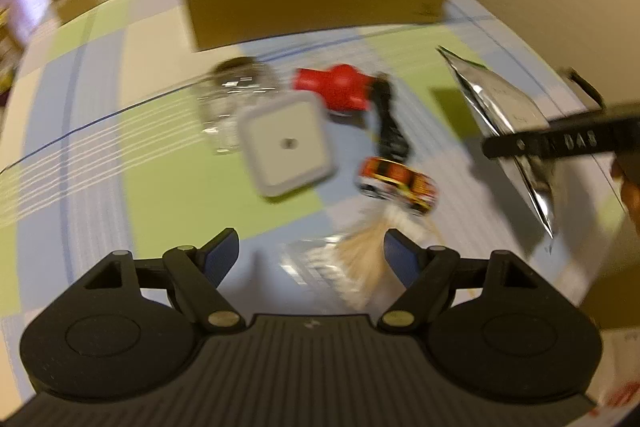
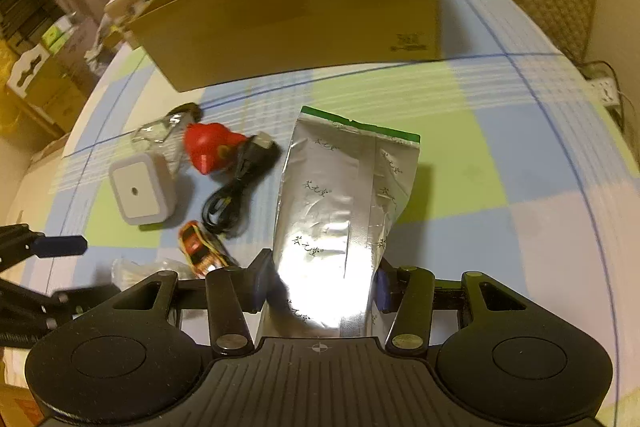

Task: Organize objects
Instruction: 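Grasp the foil bag with the right tool while the left tool grasps the cotton swab bag, then carry the foil bag and cotton swab bag into the cardboard box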

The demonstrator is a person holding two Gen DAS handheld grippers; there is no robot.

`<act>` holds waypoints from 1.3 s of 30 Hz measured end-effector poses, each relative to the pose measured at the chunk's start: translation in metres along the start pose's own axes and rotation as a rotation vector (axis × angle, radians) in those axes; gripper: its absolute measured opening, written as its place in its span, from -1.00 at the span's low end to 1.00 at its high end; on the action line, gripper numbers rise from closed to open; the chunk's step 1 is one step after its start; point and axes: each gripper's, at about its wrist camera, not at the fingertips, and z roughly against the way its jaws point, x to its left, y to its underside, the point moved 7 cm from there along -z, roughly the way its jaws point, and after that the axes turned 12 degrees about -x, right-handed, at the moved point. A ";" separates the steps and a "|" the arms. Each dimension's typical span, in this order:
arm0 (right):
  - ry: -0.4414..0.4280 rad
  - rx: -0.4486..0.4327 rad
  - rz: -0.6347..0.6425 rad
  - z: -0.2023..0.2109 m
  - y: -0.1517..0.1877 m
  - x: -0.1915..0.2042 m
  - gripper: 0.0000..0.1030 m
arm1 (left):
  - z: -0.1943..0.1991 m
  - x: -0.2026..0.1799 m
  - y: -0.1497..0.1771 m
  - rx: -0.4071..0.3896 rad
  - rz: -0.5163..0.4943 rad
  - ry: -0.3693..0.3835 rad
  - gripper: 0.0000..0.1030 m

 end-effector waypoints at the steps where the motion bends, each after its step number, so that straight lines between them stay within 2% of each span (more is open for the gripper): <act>1: 0.005 0.001 -0.004 0.002 0.001 -0.003 -0.11 | -0.002 -0.006 0.001 0.003 -0.024 0.024 0.49; 8: 0.031 0.010 -0.032 0.014 0.012 -0.018 -0.11 | -0.020 -0.031 0.004 0.009 -0.120 0.106 0.49; 13: 0.038 0.008 -0.043 0.019 0.014 -0.027 -0.11 | -0.032 -0.035 0.007 0.031 -0.169 0.116 0.41; 16: 0.038 0.010 -0.046 0.019 0.015 -0.030 -0.11 | -0.036 -0.035 0.010 0.044 -0.183 0.108 0.28; 20: 0.032 0.015 -0.043 0.018 0.015 -0.031 -0.11 | -0.034 -0.038 0.013 0.057 -0.188 0.108 -0.01; 21: 0.029 0.016 -0.041 0.017 0.015 -0.030 -0.11 | -0.034 -0.039 0.013 0.061 -0.186 0.109 -0.22; 26: 0.018 0.013 -0.032 0.016 0.012 -0.030 -0.11 | -0.031 -0.045 0.019 0.078 -0.160 0.122 -0.53; 30: 0.011 0.010 -0.026 0.017 0.010 -0.031 -0.11 | -0.028 -0.048 0.019 0.081 -0.117 0.117 -0.59; 39: -0.009 -0.005 -0.003 0.020 0.002 -0.027 -0.11 | -0.015 -0.048 0.012 0.061 -0.080 0.099 -0.61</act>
